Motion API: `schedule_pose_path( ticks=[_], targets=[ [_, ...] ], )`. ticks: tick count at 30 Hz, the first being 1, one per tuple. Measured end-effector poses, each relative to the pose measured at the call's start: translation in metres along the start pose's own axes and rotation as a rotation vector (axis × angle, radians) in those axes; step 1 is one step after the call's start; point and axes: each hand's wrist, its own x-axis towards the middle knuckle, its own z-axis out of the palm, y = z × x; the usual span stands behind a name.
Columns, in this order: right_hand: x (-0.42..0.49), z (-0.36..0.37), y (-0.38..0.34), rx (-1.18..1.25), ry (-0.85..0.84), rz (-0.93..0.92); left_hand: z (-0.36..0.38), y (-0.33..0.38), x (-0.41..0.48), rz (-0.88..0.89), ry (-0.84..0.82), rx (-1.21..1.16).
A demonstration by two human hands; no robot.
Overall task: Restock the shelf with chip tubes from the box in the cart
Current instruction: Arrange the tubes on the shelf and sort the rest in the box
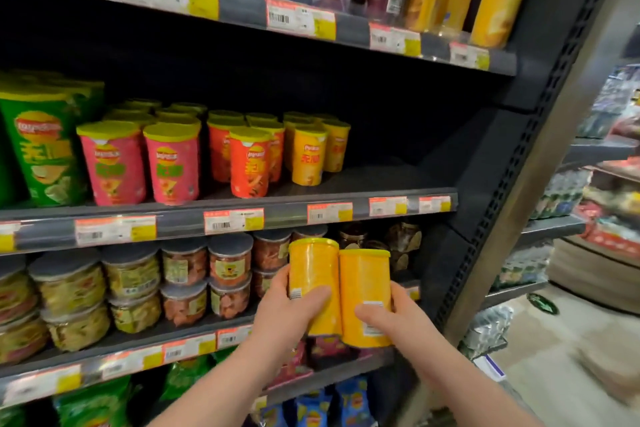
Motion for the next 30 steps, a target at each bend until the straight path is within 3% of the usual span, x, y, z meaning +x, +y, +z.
schedule_pose_path(
  ticks=[11,18,26,30],
  targets=[
    [0.085,-0.014,-0.078,-0.030,0.162,-0.242,-0.019,0.021,0.059,0.065,-0.006,-0.079],
    [0.164,-0.031,-0.122,-0.183,0.281,-0.282,-0.017,0.039,0.078,0.122,0.083,-0.131],
    [0.241,-0.029,-0.144,-0.253,0.250,-0.333,-0.006,0.054,0.096,0.158,0.232,-0.208],
    [0.263,-0.033,-0.141,-0.273,0.095,-0.293,0.001,0.055,0.105,0.176,0.269,-0.205]
  ],
)
